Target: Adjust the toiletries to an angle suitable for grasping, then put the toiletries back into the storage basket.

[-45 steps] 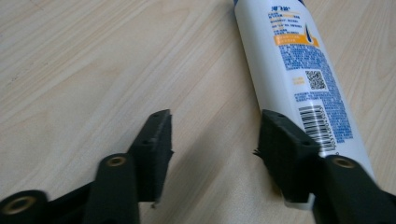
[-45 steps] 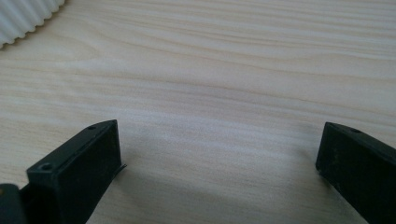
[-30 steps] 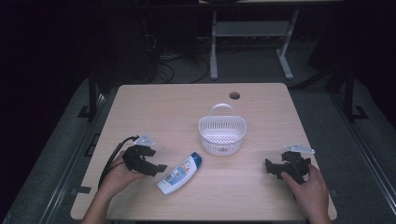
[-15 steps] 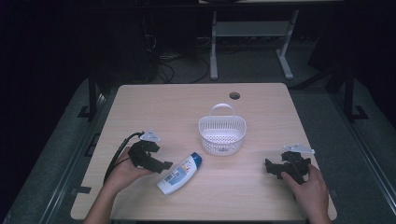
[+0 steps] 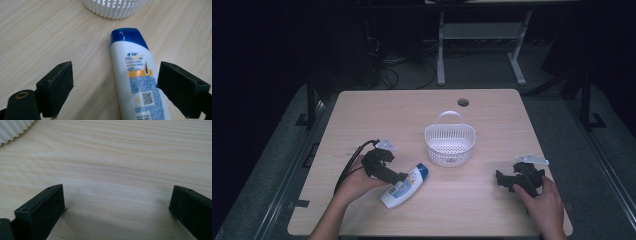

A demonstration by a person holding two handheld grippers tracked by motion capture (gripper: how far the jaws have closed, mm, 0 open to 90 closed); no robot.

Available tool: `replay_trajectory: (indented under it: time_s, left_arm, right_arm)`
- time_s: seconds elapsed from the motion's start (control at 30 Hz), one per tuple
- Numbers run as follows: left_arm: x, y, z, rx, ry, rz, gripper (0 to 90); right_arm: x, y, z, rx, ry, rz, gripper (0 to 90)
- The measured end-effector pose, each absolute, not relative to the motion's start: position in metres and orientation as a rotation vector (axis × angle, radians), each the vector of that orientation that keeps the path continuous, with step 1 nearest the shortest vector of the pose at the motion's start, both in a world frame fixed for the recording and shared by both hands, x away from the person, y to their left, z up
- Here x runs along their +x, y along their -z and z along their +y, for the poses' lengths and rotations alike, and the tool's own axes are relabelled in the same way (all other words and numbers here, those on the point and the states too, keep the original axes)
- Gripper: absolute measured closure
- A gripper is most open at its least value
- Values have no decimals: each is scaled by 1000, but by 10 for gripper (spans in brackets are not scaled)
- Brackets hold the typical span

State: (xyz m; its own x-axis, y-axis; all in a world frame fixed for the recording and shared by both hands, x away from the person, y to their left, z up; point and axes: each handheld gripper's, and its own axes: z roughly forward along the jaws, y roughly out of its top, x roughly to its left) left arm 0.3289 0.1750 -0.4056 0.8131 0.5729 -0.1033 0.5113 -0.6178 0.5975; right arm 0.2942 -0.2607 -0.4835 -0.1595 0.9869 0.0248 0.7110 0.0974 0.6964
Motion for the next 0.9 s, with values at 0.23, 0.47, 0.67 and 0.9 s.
replay_trajectory:
  time_s: [0.23,0.47,0.67,0.9]
  left_arm:
    - [332,407,157,2377,-109,771,133]
    - [335,414,140,2414,-93,747,133]
    - [339,423,126,2446,-73,757,133]
    - [341,431,119,2477,-81,770,133]
  right_arm:
    - [294,484,-261,1658,-806,1928,0]
    - [294,484,-261,1658,-806,1928,0]
    - [294,484,-261,1658,-806,1928,0]
    - [294,484,-261,1657,-806,1928,0]
